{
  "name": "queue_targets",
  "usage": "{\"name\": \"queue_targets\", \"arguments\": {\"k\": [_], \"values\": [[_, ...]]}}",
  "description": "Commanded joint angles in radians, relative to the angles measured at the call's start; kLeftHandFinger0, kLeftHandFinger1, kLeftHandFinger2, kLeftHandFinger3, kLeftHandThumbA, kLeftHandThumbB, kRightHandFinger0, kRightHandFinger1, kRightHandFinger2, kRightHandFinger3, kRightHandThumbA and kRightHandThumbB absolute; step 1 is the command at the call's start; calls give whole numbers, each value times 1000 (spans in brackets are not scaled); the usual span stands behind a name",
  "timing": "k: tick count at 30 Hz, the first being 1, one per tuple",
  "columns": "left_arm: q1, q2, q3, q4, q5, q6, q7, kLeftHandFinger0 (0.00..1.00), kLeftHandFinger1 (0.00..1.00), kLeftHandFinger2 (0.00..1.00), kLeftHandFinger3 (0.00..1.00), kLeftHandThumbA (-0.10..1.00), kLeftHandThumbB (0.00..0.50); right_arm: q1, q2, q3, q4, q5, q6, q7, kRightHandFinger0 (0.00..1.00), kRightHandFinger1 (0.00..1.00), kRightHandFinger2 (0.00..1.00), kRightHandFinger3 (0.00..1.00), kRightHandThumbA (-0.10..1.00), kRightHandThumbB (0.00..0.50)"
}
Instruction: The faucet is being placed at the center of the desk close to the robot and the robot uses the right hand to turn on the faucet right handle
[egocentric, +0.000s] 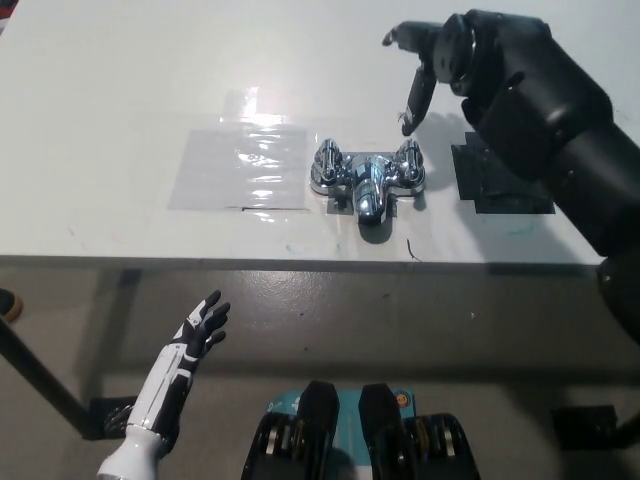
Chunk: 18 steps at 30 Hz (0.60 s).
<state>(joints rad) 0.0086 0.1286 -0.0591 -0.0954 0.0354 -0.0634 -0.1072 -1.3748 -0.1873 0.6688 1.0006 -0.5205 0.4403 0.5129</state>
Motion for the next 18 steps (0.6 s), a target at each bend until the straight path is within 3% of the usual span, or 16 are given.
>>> {"name": "queue_targets", "arguments": {"k": [1,4,8,12,18], "values": [[-20,12,-5,-17,10,-10,-10,1000,1000,1000,1000,1000,117,-96,19,-26,53,-21,-44,-55,1000,1000,1000,1000,1000,315],[-19,15,-6,-20,18,-12,-11,1000,1000,1000,1000,1000,115,-101,30,-25,86,-21,-42,-42,1000,1000,1000,1000,1000,341],[-19,18,-5,-21,18,-3,-14,1000,1000,1000,1000,1000,132,-107,43,-24,136,-24,-61,-51,1000,1000,1000,1000,1000,330],[-20,17,-5,-19,21,-8,-12,1000,1000,1000,1000,1000,118,-97,42,-16,159,-33,-103,-62,1000,1000,1000,1000,1000,308],[-33,19,-6,-16,26,-10,-12,1000,1000,1000,1000,1000,116,-99,43,-23,197,-31,-124,-73,1000,1000,1000,1000,1000,317]]}}
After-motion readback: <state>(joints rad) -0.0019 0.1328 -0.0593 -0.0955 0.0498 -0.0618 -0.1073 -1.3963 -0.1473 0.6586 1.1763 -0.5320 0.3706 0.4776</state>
